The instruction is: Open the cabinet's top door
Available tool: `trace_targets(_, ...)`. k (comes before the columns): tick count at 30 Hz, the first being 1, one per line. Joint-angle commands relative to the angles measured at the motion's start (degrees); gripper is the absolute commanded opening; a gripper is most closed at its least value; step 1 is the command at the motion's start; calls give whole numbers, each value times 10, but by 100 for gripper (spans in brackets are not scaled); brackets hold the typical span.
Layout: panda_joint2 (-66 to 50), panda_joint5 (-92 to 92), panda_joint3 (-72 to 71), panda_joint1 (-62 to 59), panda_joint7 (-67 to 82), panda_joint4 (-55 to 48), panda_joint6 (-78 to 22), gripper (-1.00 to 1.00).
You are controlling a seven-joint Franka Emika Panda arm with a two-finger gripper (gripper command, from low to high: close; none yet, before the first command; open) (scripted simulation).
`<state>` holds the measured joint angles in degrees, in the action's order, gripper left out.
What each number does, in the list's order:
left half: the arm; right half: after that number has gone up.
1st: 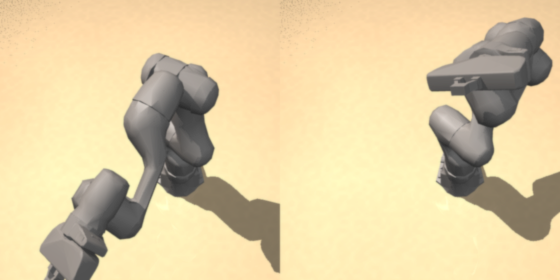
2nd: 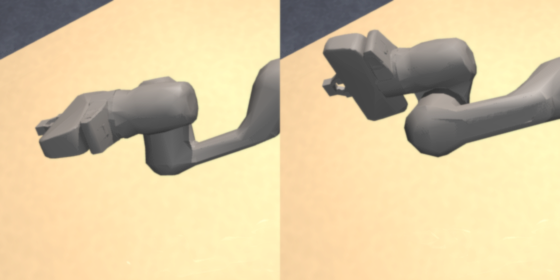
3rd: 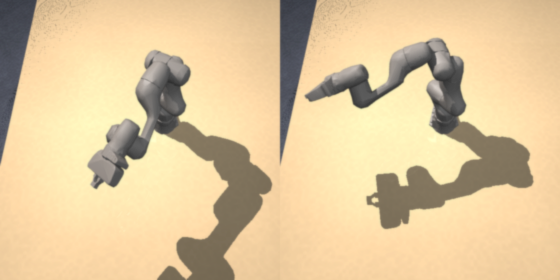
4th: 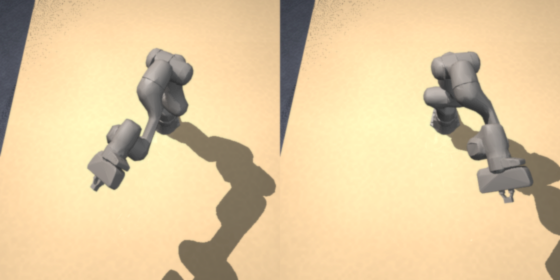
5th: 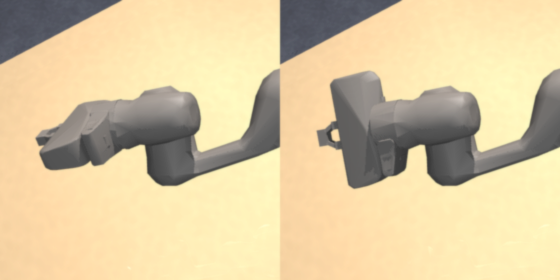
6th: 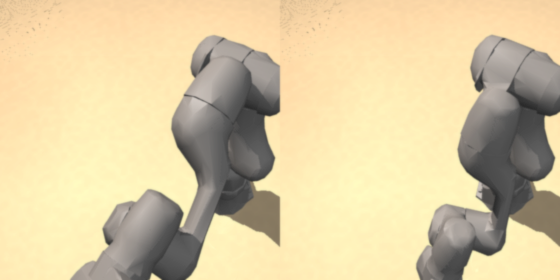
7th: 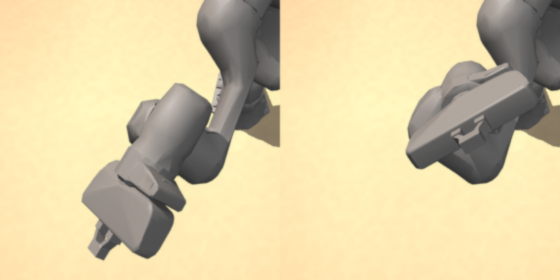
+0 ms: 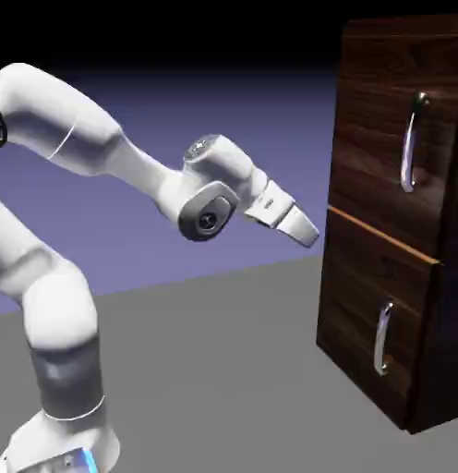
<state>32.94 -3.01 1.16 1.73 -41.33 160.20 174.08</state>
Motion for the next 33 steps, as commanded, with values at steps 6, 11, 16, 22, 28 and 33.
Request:
trace_targets(6,14,-150,58,52,56,-40,4,0)
trace_targets(11,26,-274,106,95,103,-73,7,0)
trace_targets(16,38,-399,155,138,149,-106,10,0)
trace_targets(22,52,-548,213,190,205,-145,14,0)
trace_targets(28,66,-698,270,241,261,-185,18,0)
trace_targets(33,78,-822,319,284,308,-218,21,0)
